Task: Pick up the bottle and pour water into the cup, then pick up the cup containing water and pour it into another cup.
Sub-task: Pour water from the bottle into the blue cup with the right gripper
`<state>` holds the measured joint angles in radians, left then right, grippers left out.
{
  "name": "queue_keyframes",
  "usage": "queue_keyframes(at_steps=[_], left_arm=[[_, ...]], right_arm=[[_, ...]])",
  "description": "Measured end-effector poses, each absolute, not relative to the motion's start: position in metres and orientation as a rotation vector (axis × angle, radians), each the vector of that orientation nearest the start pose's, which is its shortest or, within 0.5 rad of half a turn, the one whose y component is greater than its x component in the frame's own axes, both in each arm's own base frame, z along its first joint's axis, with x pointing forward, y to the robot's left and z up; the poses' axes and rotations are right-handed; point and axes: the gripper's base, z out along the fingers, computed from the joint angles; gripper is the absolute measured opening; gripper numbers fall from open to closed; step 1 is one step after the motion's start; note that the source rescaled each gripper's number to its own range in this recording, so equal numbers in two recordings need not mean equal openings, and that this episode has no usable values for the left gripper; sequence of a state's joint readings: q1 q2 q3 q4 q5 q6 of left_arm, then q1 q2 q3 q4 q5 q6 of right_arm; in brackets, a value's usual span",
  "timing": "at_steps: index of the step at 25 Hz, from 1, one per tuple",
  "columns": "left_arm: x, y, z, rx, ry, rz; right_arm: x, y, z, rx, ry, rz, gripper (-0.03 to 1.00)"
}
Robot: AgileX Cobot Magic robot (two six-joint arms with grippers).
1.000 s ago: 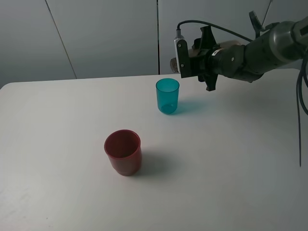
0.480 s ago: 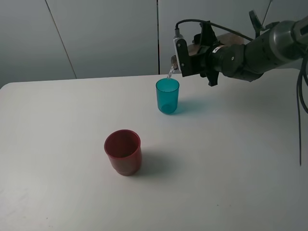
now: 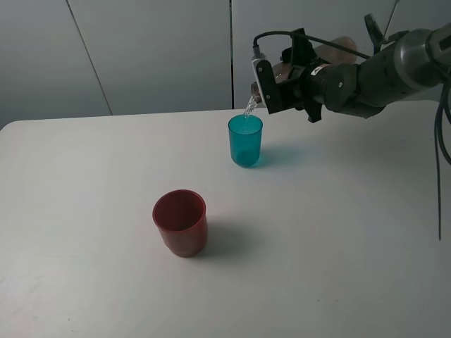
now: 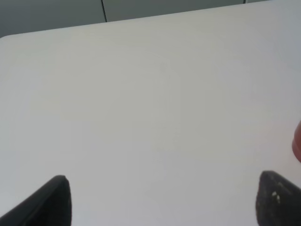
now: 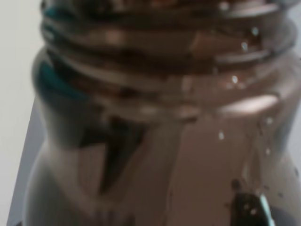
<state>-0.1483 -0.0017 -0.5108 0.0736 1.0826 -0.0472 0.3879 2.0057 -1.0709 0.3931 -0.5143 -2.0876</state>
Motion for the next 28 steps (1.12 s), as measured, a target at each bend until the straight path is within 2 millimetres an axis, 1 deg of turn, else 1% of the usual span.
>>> queue_keyframes(at_steps=[7, 16, 28], left_arm=[[-0.0065, 0.007, 0.2787, 0.099, 2.049, -0.033], [-0.0065, 0.007, 0.2787, 0.099, 2.049, -0.033], [-0.0065, 0.007, 0.2787, 0.099, 2.049, -0.033]], right_arm=[[0.3952, 0.1436, 0.1578, -1.765, 1.11, -1.059, 0.0], [0.3972, 0.1427, 0.163, -1.714, 1.086, -1.109, 0.0], [0.3974, 0.145, 0.1651, -1.728, 1.021, -1.131, 0.0]])
